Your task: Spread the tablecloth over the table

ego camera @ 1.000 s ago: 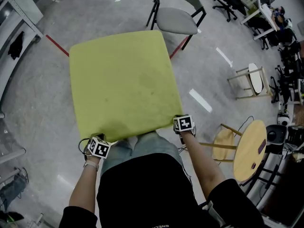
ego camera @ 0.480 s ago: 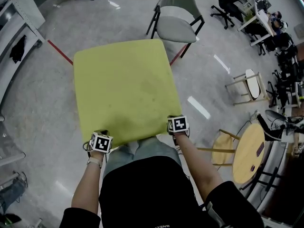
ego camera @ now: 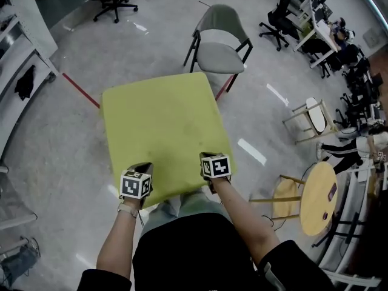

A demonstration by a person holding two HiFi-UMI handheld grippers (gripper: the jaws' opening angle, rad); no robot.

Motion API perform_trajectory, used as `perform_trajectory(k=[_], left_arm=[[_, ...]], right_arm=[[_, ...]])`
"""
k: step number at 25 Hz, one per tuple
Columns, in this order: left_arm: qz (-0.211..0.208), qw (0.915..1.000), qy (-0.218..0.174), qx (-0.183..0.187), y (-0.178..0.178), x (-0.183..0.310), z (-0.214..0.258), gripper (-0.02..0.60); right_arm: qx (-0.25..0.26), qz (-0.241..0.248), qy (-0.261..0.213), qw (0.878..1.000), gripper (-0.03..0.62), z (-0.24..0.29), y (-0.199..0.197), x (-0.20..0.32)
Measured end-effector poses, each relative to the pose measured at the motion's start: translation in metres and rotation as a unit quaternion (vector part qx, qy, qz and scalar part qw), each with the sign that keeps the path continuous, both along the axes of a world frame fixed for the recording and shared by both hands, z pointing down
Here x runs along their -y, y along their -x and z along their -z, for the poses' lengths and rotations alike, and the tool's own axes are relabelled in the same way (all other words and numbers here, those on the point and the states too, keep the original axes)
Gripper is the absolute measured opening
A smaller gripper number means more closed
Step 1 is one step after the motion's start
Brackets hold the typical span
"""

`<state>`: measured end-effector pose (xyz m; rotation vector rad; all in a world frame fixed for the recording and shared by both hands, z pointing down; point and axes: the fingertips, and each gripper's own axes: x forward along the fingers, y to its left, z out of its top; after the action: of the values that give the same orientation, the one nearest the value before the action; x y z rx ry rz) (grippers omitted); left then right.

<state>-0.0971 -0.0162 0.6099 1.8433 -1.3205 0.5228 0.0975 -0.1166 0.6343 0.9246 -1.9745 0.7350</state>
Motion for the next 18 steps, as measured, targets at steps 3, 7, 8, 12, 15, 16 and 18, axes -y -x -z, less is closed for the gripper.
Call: perform_trajectory(k=[3, 7, 8, 12, 15, 16, 18], left_arm=[[0.024, 0.9990, -0.036, -0.006, 0.010, 0.017, 0.034, 0.014], [0.049, 0.9956, -0.076, -0.023, 0.017, 0.034, 0.076, 0.012], [0.052, 0.9946, -0.086, -0.024, 0.017, 0.037, 0.086, 0.014], [0.063, 0.9893, -0.132, -0.006, 0.014, 0.054, 0.130, 0.012], [0.083, 0.9821, -0.168, -0.018, 0.008, 0.066, 0.168, 0.012], [0.089, 0.9796, -0.179, -0.020, 0.005, 0.069, 0.179, 0.012], [0.100, 0.9744, -0.200, -0.020, 0.001, 0.073, 0.199, 0.012]], right_arm=[[0.039, 0.000, -0.021, 0.999, 0.011, 0.030, 0.025, 0.009], [0.092, -0.013, -0.041, 0.995, 0.011, 0.072, 0.047, 0.026], [0.105, -0.014, -0.045, 0.993, 0.011, 0.082, 0.050, 0.030], [0.140, 0.004, -0.072, 0.988, 0.011, 0.123, 0.055, 0.048], [0.160, 0.021, -0.098, 0.982, 0.011, 0.154, 0.051, 0.063], [0.168, 0.027, -0.106, 0.980, 0.011, 0.164, 0.049, 0.067], [0.183, 0.042, -0.119, 0.975, 0.010, 0.182, 0.047, 0.071]])
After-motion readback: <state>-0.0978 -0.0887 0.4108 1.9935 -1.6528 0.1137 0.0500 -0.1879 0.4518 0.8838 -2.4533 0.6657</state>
